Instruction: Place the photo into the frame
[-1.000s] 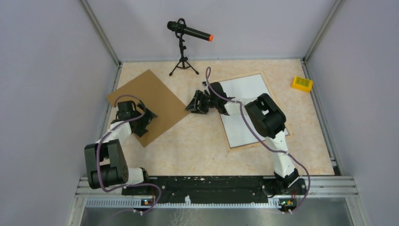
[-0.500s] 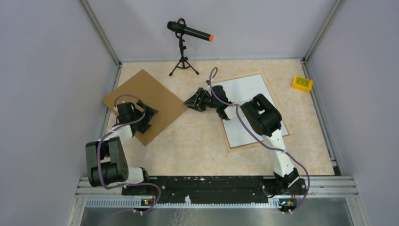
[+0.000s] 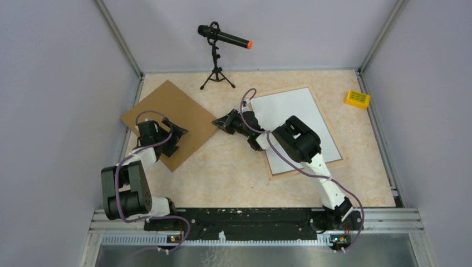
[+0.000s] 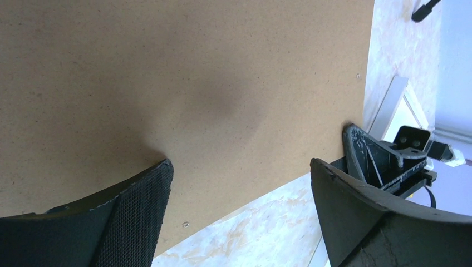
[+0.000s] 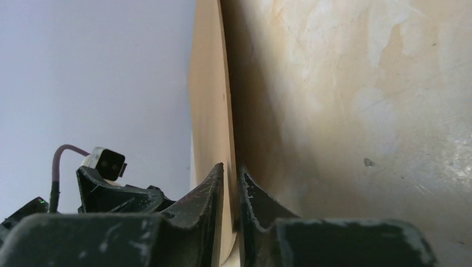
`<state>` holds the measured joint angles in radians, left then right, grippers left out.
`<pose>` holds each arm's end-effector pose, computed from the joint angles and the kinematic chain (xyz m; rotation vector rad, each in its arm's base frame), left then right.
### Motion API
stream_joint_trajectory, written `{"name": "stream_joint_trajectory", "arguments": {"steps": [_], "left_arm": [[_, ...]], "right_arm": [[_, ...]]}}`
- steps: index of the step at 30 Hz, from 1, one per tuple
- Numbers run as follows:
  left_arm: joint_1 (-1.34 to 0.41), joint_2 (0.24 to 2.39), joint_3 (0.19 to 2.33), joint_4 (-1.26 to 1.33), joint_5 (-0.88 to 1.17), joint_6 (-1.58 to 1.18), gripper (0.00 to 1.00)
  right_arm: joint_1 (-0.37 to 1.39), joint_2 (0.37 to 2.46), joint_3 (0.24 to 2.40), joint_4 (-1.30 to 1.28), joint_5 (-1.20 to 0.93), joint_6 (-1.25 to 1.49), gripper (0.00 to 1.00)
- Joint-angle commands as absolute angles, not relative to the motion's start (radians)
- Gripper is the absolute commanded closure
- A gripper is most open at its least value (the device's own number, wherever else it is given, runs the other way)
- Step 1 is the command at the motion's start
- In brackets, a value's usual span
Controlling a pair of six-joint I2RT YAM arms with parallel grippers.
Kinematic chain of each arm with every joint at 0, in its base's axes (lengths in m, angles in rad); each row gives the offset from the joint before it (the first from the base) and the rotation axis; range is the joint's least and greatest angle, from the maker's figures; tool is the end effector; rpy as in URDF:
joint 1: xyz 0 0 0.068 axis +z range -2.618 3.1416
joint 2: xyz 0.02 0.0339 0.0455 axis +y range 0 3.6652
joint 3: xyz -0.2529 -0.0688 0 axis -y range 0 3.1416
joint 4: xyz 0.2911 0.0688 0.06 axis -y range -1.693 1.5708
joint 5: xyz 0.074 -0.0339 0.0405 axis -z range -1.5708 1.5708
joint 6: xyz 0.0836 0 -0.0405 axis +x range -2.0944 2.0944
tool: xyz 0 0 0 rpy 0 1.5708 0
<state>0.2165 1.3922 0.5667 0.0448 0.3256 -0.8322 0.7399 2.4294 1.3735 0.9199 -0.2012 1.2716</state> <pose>0.3236 0.0438 0.0813 -1.0583 2.1579 -0.6783 0.4034 0.3909 0.0338 0.3562 1.9797 1.5848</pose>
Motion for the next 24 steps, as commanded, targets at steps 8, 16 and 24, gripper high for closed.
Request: {"name": "stream_joint_trajectory", "arguments": {"steps": [8, 16, 24], "left_arm": [[0.196, 1.233, 0.664, -0.094, 0.628, -0.565, 0.01], [0.167, 1.203, 0.849, -0.190, 0.671, -0.471, 0.01], [0.147, 1.223, 0.864, -0.195, 0.660, -0.447, 0.01]], "right_arm": [[0.732, 2.132, 1.228, 1.045, -0.427, 1.105, 1.00], [0.596, 1.525, 1.029, 0.313, -0.604, 0.502, 1.00], [0.376, 1.115, 1.093, -0.130, -0.611, 0.231, 1.00]]}}
